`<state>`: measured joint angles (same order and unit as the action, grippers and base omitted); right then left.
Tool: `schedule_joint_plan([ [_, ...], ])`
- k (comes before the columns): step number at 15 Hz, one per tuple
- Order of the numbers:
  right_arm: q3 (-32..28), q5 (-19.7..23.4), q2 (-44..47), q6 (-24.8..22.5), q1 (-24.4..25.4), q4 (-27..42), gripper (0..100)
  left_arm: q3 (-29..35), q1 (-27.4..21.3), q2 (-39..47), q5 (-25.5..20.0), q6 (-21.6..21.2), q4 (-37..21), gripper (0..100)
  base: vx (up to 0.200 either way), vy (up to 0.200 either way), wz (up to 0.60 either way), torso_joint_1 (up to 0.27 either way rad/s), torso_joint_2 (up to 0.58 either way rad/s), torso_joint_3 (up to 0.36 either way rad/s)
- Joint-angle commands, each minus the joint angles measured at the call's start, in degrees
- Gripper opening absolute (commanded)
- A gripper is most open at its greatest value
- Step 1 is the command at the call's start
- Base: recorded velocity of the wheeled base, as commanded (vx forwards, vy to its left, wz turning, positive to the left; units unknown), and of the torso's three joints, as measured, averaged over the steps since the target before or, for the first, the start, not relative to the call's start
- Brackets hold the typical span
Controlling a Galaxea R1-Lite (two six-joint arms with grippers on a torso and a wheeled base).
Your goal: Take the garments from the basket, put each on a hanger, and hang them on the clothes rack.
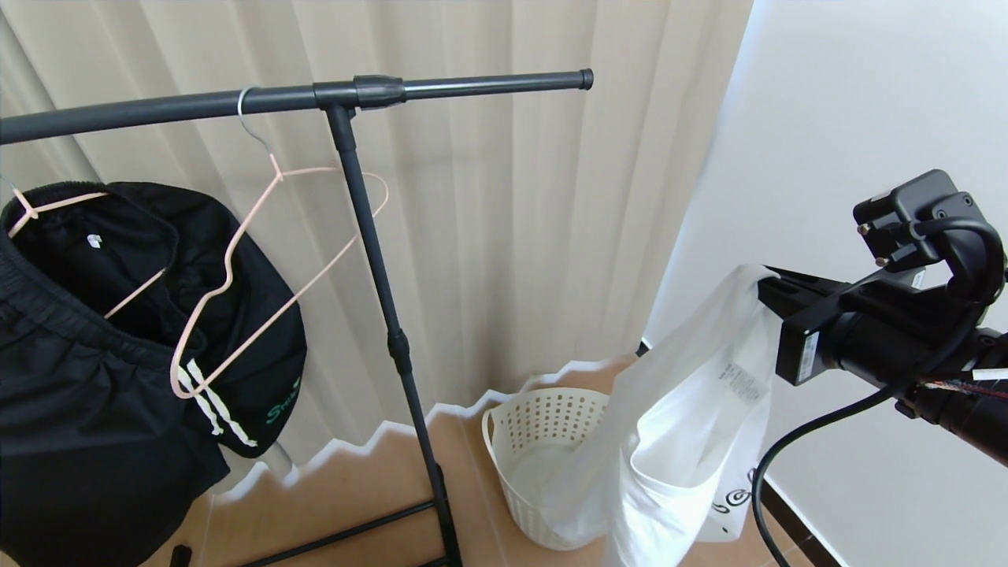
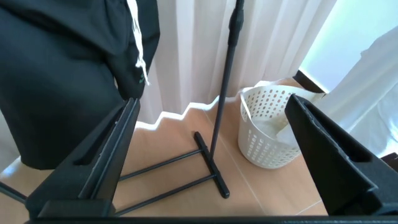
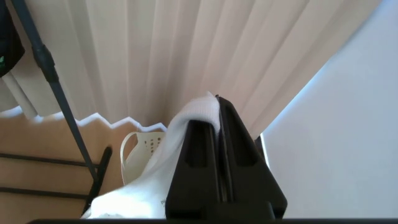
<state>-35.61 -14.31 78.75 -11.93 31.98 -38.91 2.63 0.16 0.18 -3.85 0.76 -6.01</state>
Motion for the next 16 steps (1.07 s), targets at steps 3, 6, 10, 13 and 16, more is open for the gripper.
schedule_joint_plan([
  [3,0.3,0.0,0.1,0.0,0.0,0.0,0,0.0,0.0,0.0,0.0,0.0,0.0,100,0.0,0.0,0.0,0.225,-0.57,-0.344],
  [6,0.4,0.1,0.0,0.0,0.0,0.0,0,0.0,0.0,0.0,0.0,0.0,0.0,100,0.0,0.0,0.0,0.246,-0.59,-0.344],
  [10,0.4,0.1,0.0,-0.1,0.0,0.0,0,0.0,0.0,0.0,0.0,0.0,0.0,100,0.0,0.0,0.0,0.186,-0.42,-0.242],
  [13,0.4,0.1,0.0,-0.1,0.0,0.0,0,0.0,0.0,0.0,0.0,0.0,0.0,100,0.0,0.0,0.0,0.168,-0.38,-0.214],
  [16,0.5,0.1,-0.1,-0.3,0.0,-0.2,0,0.0,0.0,0.0,0.1,0.0,0.0,100,0.0,0.0,0.0,0.16,-0.36,-0.199],
])
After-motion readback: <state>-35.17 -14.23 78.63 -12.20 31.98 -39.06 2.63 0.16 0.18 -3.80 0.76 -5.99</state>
